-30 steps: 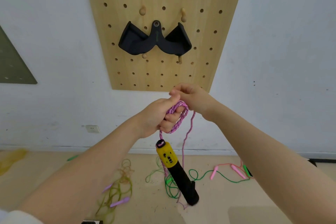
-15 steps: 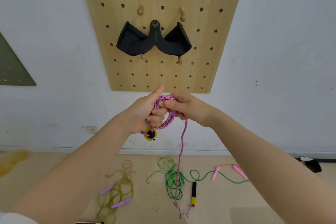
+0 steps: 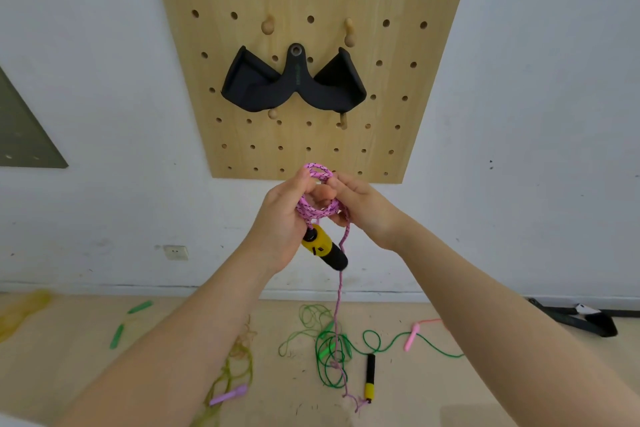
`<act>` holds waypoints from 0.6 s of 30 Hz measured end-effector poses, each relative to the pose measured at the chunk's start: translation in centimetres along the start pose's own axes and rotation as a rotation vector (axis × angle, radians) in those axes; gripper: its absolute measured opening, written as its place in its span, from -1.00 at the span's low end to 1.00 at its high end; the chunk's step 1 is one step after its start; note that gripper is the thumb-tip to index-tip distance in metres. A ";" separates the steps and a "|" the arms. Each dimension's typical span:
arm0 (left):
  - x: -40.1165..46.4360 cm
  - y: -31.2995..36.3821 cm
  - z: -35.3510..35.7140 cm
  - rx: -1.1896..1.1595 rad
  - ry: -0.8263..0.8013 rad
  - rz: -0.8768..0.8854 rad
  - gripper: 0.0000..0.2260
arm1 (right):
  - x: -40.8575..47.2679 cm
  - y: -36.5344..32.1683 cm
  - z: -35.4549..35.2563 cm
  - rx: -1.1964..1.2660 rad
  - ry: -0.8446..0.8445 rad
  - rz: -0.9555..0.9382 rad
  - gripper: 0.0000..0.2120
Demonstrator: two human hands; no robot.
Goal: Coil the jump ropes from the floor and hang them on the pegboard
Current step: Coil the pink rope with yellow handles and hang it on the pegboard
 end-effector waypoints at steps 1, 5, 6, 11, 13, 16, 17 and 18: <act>0.0 0.0 -0.2 -0.006 0.012 0.007 -0.62 | 0.0 0.1 0.0 -0.033 -0.014 0.011 -0.76; -0.2 -0.7 -0.2 -0.069 -0.005 -0.029 -0.53 | 0.2 1.2 0.7 -0.188 -0.111 0.079 -0.67; -0.3 -0.8 -0.1 -0.089 -0.023 -0.045 -0.56 | 0.2 1.7 1.1 -0.185 -0.165 0.103 -0.65; -0.2 1.7 -0.9 -0.199 -0.040 -0.003 -0.71 | -1.2 4.4 -1.3 -0.169 -0.077 0.246 -0.74; -0.2 2.4 -1.5 -0.097 -0.027 -0.025 -0.69 | -1.6 5.5 -2.0 -0.532 -0.082 0.388 -0.79; 0.1 2.1 -2.4 0.114 0.035 -0.093 -0.73 | -2.5 6.9 2.0 -1.057 -0.493 0.637 -0.69; 0.3 1.8 -2.6 0.178 0.060 -0.112 -0.75 | -2.9 6.5 3.3 -1.166 -0.597 0.684 -0.64; 0.5 1.5 -2.8 0.249 0.080 -0.131 -0.78 | -2.9 5.6 4.5 -1.276 -0.663 0.678 -0.61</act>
Point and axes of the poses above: each hand's wrist, its own x-axis towards the middle knuckle, its own z-axis out of the palm, y = z × x, the point moved 10 cm from there along x, towards the middle knuckle, and after that the axes turned 13 degrees about -y, right-handed, at the moved point
